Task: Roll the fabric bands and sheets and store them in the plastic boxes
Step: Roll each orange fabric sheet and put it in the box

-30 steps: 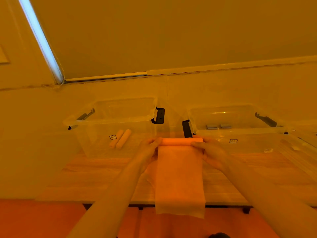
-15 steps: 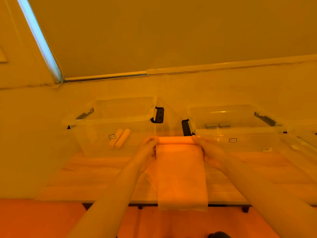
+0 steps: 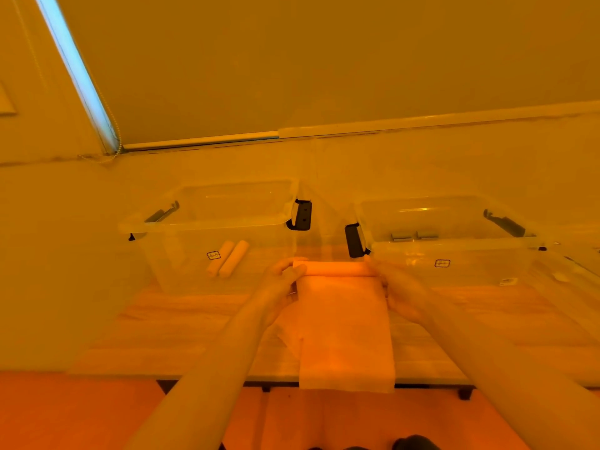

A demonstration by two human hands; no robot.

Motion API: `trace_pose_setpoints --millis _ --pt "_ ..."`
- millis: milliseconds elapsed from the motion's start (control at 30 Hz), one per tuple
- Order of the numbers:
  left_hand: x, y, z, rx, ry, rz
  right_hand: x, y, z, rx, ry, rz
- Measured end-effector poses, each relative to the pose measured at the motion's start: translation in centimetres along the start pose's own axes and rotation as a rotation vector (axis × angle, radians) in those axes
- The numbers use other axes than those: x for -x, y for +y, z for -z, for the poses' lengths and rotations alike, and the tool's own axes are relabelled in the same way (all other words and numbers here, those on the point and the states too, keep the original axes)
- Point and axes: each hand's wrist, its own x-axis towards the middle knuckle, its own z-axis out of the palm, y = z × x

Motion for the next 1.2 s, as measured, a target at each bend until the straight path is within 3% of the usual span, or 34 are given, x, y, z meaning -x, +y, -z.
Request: trace_pose_setpoints --millis 300,567,833,1200 --pt "-0.12 -0.51 -0.22 0.139 0.023 0.099 -0.69 0.43 0.38 -0.086 0.034 -0.006" --pt "0.06 -0.34 0.1 0.051 0.026 0.012 -0.62 0.7 0.19 0.05 0.055 -0.033" --pt "0.07 -0.73 0.07 0.214 0.04 0.088 -0.51 0.43 0.09 -0.05 0.05 -0.012" --pt "0.27 -0.77 0.13 0.136 0.024 0.022 0.03 0.63 0.25 -0.114 -0.022 -0.036"
